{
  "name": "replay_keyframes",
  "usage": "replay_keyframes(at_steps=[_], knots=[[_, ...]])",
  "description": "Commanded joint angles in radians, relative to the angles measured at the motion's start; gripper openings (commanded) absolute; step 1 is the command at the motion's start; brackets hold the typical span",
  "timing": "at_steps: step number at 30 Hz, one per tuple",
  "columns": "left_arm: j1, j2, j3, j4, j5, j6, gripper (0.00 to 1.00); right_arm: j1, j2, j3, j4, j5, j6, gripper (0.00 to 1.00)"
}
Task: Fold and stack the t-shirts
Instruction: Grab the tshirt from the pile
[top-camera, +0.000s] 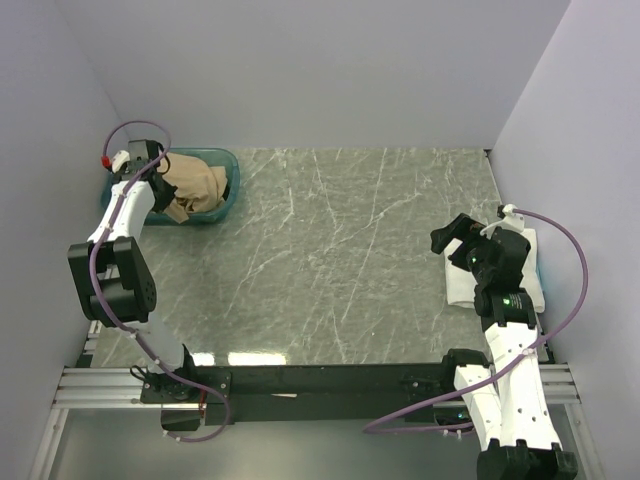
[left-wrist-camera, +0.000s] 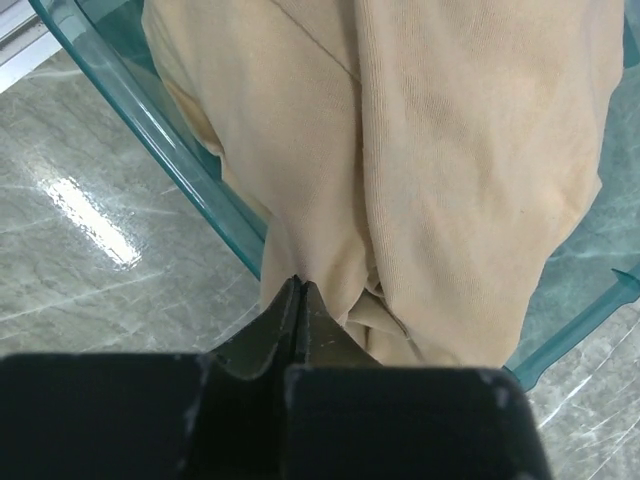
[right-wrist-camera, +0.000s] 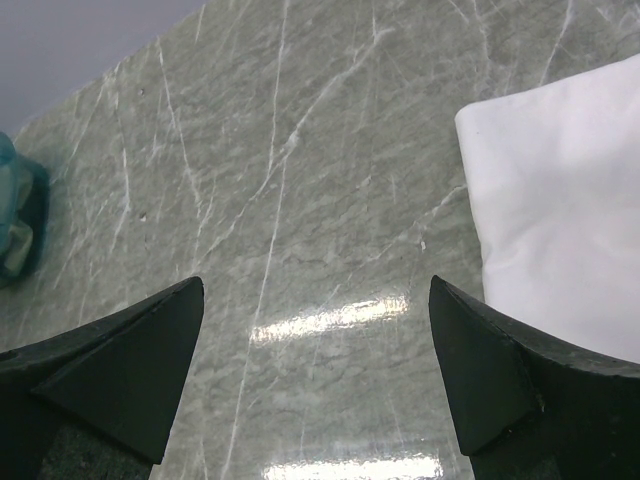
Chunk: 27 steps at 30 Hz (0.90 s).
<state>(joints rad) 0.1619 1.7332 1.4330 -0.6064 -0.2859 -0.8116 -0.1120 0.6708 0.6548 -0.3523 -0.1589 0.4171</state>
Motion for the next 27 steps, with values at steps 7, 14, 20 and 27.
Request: replay_keyframes(at_steps=[7, 14, 20, 27], knots=[[-0.004, -0.141, -0.006, 0.071, -0.039, 0.022, 0.00, -0.003, -0.013, 0.006, 0.019, 0.005, -0.012, 0.99], [-0.007, -0.288, 0.021, 0.181, 0.016, 0.095, 0.01, -0.003, -0.014, 0.012, 0.019, 0.015, -0.012, 0.99], [-0.053, -0.337, 0.277, 0.223, 0.105, 0.198, 0.01, -0.003, -0.022, 0.016, 0.015, 0.021, -0.015, 0.99], [-0.220, -0.323, 0.615, 0.218, 0.277, 0.281, 0.01, -0.003, -0.040, 0.009, 0.021, 0.030, -0.014, 0.99]])
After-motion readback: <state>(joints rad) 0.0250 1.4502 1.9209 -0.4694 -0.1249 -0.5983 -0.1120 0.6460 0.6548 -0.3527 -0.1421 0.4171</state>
